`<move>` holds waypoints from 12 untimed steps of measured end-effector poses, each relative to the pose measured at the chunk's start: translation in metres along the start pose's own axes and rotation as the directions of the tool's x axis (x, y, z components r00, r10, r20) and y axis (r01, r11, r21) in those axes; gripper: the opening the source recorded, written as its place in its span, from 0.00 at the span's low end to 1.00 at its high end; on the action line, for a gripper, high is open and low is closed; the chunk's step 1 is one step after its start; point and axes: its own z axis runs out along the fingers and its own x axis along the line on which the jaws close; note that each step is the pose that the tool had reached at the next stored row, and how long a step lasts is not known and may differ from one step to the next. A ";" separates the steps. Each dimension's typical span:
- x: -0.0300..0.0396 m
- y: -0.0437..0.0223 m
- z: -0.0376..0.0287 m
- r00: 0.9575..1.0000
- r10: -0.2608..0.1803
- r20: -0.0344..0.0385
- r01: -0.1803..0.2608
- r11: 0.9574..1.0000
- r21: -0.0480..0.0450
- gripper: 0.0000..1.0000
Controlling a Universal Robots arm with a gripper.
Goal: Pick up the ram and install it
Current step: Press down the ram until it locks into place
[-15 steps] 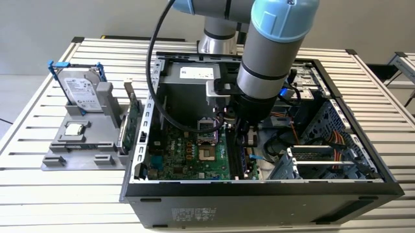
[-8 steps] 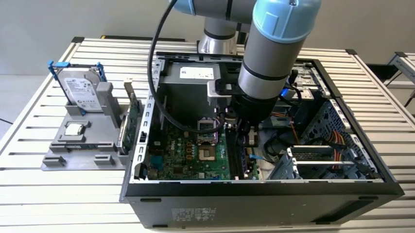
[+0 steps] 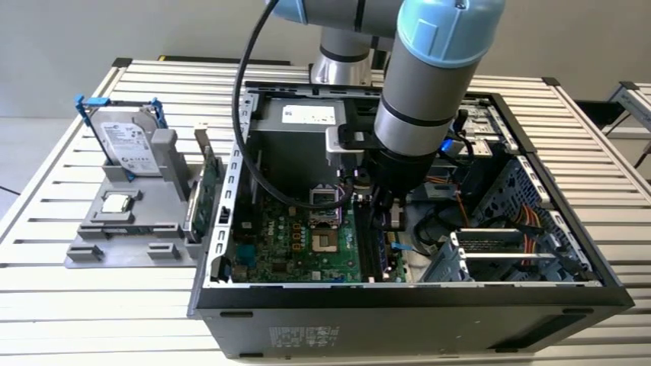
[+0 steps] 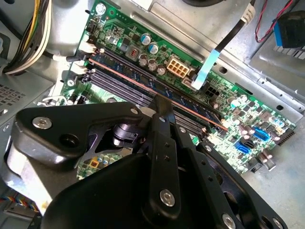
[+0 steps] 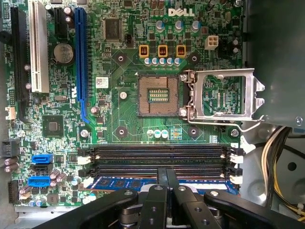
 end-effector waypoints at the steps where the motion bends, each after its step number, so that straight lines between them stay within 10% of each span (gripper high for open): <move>1: 0.0000 0.0001 0.0000 1.000 0.000 0.000 0.000 1.000 0.000 0.00; 12: -0.0003 -0.0050 -0.0148 1.000 -0.001 0.000 0.001 1.000 -0.019 0.00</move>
